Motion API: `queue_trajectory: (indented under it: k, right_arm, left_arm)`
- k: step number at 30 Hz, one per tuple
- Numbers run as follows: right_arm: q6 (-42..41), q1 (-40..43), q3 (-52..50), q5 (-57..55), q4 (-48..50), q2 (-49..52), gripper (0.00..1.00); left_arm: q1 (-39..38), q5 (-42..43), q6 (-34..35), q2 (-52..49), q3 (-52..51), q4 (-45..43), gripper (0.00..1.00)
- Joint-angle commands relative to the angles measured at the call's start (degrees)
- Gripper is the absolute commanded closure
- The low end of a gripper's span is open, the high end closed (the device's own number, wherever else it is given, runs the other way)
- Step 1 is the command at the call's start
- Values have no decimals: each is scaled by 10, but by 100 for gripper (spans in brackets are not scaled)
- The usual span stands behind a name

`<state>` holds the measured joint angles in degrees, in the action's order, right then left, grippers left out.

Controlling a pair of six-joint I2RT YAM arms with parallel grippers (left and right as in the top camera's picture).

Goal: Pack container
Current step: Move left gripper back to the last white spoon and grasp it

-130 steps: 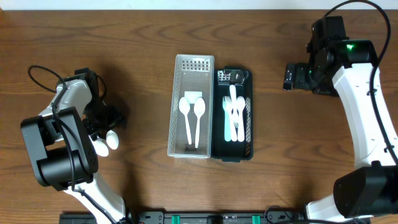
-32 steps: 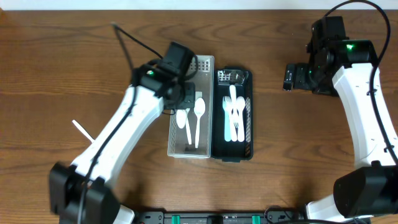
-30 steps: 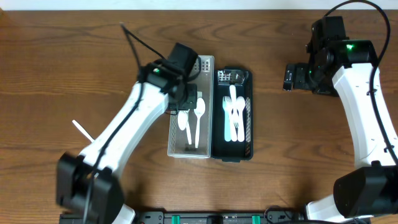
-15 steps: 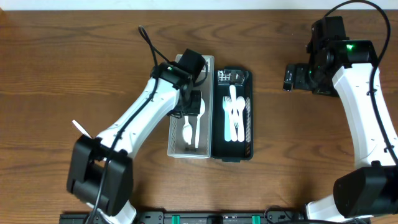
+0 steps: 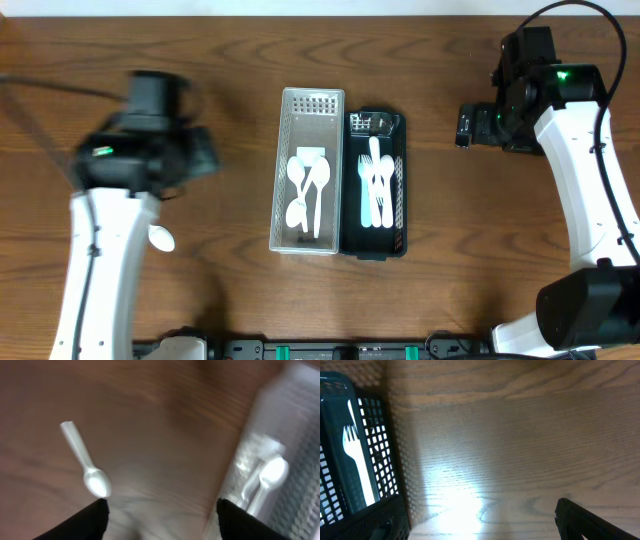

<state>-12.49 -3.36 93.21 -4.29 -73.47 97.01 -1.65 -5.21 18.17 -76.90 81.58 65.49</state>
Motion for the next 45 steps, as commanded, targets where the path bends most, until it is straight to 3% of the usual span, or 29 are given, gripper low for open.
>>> queue_trajectory:
  k: [1, 6, 12, 22, 37, 45]
  right_arm:
    - [10, 0, -2, 2, -1, -1, 1]
    - [10, 0, -2, 2, -1, -1, 1]
    - [10, 0, -2, 2, -10, -1, 1]
    - [10, 0, -2, 2, -16, -1, 1]
    - [10, 0, -2, 2, -16, -1, 1]
    - [10, 0, -2, 2, -19, -1, 1]
  left_arm:
    - [110, -13, 17, -7, -15, 1, 25]
    - [220, 15, 36, -49, -75, -36, 24]
    - [276, 64, 36, -140, -149, -111, 22]
    - [286, 68, 36, -282, -166, -169, 22]
    - [286, 68, 35, -351, -170, -196, 22]
    - [286, 68, 36, -351, -170, -192, 52]
